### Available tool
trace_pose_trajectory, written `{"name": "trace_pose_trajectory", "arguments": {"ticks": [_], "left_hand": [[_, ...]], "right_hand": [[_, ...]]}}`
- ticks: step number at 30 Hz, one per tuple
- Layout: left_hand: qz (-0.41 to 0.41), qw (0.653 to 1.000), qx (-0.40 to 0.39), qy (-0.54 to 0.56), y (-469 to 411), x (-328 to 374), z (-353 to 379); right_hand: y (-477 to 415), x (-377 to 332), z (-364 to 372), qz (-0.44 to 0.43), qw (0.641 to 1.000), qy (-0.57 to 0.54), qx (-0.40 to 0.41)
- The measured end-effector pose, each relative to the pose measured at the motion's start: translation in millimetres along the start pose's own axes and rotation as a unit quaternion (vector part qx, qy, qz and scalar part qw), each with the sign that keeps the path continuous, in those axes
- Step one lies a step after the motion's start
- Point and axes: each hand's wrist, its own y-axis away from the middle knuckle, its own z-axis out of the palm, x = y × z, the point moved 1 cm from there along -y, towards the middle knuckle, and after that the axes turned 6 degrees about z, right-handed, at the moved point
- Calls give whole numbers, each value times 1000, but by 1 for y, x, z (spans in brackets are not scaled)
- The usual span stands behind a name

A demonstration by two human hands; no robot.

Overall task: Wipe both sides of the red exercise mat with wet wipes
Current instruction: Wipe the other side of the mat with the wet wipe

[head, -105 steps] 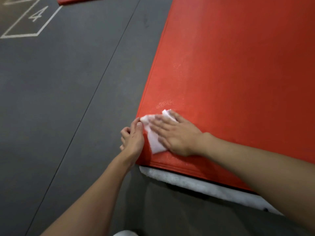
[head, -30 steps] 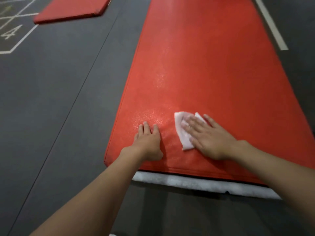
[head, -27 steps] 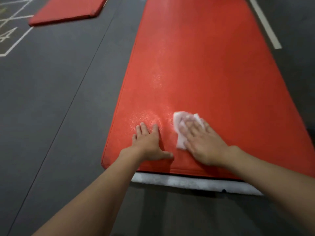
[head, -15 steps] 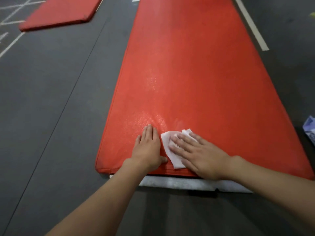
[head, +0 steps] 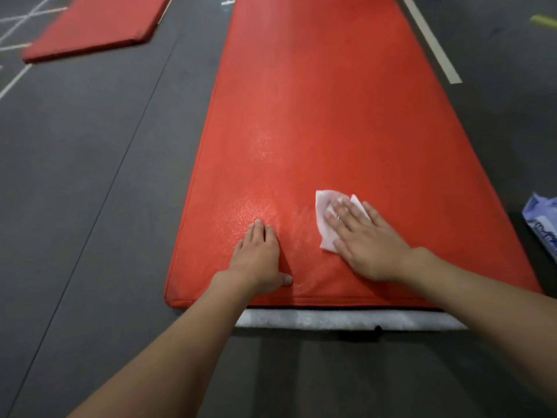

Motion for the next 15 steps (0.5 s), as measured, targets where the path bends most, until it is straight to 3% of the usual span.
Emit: {"name": "trace_pose_trajectory", "arguments": {"ticks": [2,4,8,12,13,15], "left_hand": [[-1,1000,-11,14,-2,1,-3],[-6,999,-13,44,-3,5,-5],[-30,998,10,61,-3,20,-1],[-43,998,8,51,-8,25,3],[-41,998,5,51,-9,26,2],[-41,998,-1,55,-11,28,1]], "right_hand": [[24,-12,7,-106,994,16,-4],[27,3,9,-149,988,33,-7],[3,22,-2,27,999,23,-22],[39,6,11,-127,992,25,-11],[37,16,9,-134,991,31,-5],[18,32,-1,-42,999,23,-20]]}}
